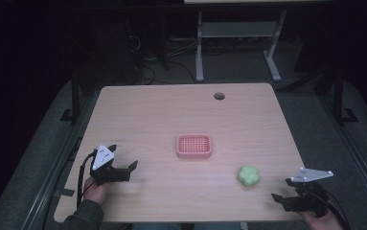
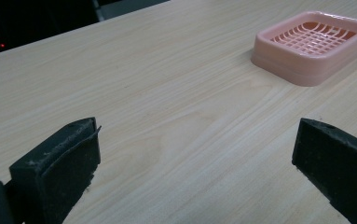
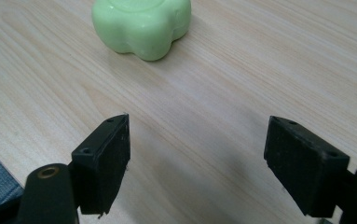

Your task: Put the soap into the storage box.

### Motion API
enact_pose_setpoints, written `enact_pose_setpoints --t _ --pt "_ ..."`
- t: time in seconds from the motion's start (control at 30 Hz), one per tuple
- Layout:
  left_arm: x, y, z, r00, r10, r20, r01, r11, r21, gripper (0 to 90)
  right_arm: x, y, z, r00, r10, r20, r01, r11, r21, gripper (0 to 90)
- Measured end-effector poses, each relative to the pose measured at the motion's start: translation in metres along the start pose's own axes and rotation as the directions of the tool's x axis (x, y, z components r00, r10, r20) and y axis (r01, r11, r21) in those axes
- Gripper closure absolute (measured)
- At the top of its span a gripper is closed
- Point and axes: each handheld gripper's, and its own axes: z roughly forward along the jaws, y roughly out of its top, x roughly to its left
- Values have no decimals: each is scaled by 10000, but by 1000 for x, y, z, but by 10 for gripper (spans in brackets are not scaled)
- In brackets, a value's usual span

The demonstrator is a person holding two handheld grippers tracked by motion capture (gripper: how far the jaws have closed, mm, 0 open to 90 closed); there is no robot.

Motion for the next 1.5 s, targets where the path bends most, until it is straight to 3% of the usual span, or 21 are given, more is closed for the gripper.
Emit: enact_pose_setpoints --t 0.2,0.87,1.5 --pt "-1 0 0 10000 -41 26 41 10000 19 2 1 -1 -1 10000 51 1 -51 10000 -9 221" --pt "-2 0 -2 9999 74 118 -74 10000 -49 2 12 18 1 9977 -670 44 669 9974 257 216" --pt "-3 0 -2 9999 65 131 -65 10000 -56 2 21 59 9 9896 -1421 -221 1434 9861 841 203"
